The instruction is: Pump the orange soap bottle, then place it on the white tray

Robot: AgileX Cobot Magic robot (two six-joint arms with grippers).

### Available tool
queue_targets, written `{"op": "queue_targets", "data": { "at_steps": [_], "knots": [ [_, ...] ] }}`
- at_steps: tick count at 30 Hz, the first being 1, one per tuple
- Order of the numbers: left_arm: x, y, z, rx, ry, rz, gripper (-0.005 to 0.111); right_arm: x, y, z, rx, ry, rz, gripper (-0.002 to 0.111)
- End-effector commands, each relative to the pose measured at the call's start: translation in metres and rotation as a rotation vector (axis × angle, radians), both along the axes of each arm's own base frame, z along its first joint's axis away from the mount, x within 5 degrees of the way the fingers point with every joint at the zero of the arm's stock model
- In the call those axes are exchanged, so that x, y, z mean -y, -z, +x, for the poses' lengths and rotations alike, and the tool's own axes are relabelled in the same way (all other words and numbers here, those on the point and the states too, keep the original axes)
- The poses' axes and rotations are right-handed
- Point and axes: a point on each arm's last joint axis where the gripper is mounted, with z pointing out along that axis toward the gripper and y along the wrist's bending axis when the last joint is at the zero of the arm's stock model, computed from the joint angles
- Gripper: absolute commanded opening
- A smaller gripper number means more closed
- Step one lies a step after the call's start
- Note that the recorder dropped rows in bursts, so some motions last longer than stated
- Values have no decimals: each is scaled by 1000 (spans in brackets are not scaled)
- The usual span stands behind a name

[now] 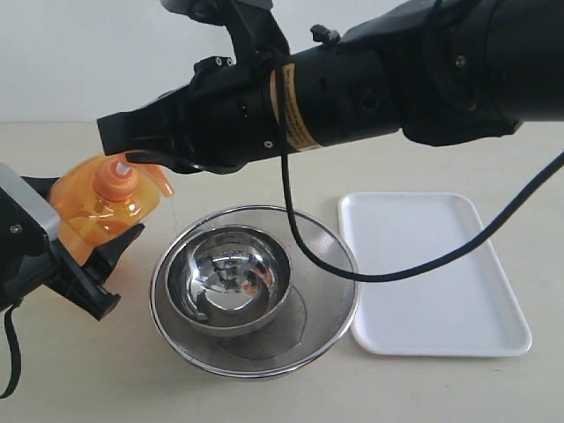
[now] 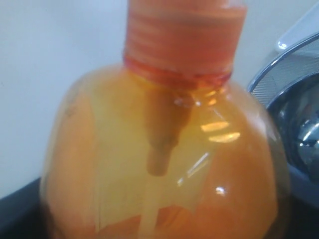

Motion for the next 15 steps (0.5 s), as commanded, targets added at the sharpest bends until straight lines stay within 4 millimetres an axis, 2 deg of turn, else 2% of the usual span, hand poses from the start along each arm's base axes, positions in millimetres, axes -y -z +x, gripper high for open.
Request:
{"op": "queue_targets", "data": {
  "at_steps": [1,2,6,15],
  "knots": [
    [8,-3,-3,-5,59,-65,5,11,-14,-6,67,28,-2,0],
    [8,-3,-3,-5,59,-65,5,15,-23,-8,88,39,15,0],
    [8,-2,-3,-11,58,-61,5,22,-39,-13,128,55,43,0],
    [8,-2,-3,-11,58,-61,5,14,-23,-10,70,28,19,0]
  ]
}}
